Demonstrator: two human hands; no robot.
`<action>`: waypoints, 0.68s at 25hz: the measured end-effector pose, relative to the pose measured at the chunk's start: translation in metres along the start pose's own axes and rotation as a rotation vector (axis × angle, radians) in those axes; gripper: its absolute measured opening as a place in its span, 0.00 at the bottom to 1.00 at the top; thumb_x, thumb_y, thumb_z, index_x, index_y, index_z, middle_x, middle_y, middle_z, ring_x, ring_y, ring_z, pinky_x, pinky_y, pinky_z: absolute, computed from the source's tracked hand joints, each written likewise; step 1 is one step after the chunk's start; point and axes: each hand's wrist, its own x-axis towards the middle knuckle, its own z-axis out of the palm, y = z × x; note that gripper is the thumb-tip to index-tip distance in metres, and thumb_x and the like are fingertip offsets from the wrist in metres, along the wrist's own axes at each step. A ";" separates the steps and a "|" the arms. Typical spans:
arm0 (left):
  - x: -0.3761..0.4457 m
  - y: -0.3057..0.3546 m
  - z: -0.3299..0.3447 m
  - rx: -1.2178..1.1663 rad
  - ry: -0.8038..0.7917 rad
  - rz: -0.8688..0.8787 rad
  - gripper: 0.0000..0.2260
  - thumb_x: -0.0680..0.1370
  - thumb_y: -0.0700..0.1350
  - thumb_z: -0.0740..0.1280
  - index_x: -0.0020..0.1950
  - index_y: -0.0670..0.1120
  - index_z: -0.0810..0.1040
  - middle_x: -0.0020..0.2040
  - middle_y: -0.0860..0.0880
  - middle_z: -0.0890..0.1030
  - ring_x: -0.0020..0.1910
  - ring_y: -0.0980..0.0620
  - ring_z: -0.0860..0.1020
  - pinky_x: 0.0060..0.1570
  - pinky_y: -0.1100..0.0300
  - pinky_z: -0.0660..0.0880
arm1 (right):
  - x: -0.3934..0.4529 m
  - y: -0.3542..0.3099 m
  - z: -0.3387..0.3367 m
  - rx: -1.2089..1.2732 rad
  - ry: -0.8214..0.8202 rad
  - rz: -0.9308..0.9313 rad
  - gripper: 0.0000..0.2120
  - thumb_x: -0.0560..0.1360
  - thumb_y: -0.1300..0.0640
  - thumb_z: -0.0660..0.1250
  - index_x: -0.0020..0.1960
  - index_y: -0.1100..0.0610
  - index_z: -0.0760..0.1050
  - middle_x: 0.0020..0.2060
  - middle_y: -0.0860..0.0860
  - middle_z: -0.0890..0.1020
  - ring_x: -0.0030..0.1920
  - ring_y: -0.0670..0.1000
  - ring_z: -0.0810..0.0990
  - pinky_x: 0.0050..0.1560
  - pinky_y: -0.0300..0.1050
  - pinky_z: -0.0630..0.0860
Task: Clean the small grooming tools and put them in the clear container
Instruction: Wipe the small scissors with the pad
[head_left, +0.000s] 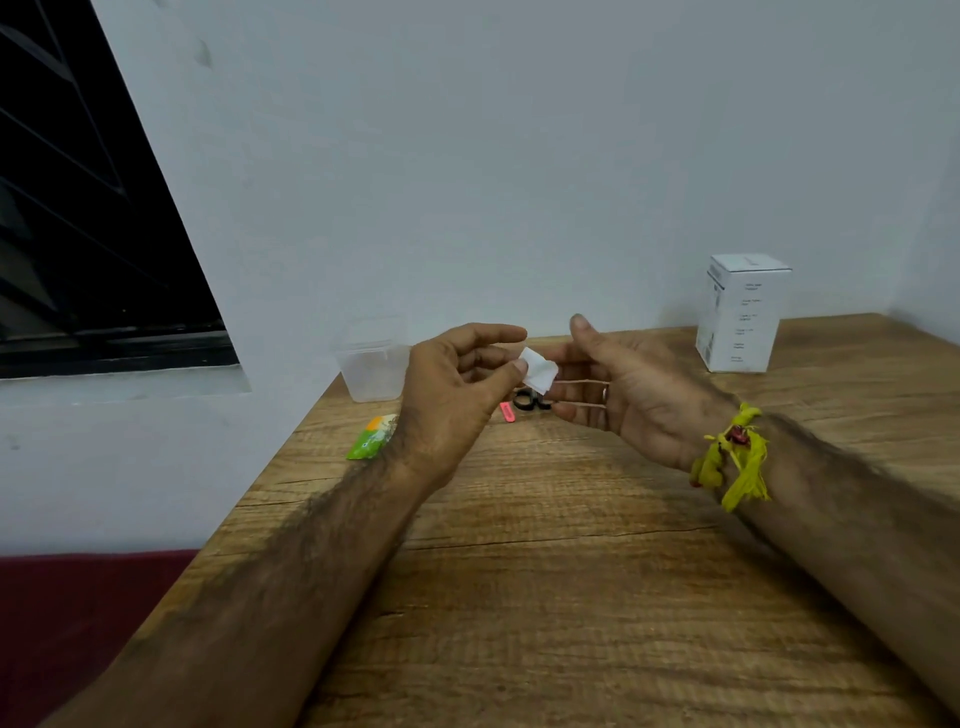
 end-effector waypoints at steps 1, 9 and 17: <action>-0.001 0.000 -0.001 0.015 -0.010 0.008 0.12 0.75 0.33 0.73 0.57 0.41 0.83 0.44 0.44 0.87 0.45 0.50 0.86 0.45 0.59 0.82 | 0.000 0.003 0.002 -0.042 -0.005 -0.004 0.17 0.79 0.49 0.67 0.56 0.61 0.83 0.48 0.57 0.86 0.43 0.50 0.84 0.43 0.42 0.82; -0.005 0.002 -0.002 0.130 -0.031 0.062 0.12 0.75 0.34 0.74 0.57 0.40 0.83 0.43 0.48 0.87 0.43 0.54 0.86 0.44 0.63 0.81 | -0.002 0.005 0.005 0.004 0.000 0.025 0.09 0.77 0.56 0.70 0.53 0.62 0.82 0.44 0.56 0.85 0.41 0.50 0.83 0.43 0.44 0.81; -0.005 0.002 -0.001 0.004 0.018 -0.059 0.11 0.73 0.32 0.74 0.54 0.41 0.83 0.41 0.46 0.87 0.43 0.52 0.86 0.44 0.60 0.81 | 0.001 0.008 0.002 -0.074 0.004 -0.093 0.11 0.73 0.70 0.71 0.56 0.68 0.80 0.49 0.62 0.86 0.48 0.56 0.86 0.48 0.44 0.83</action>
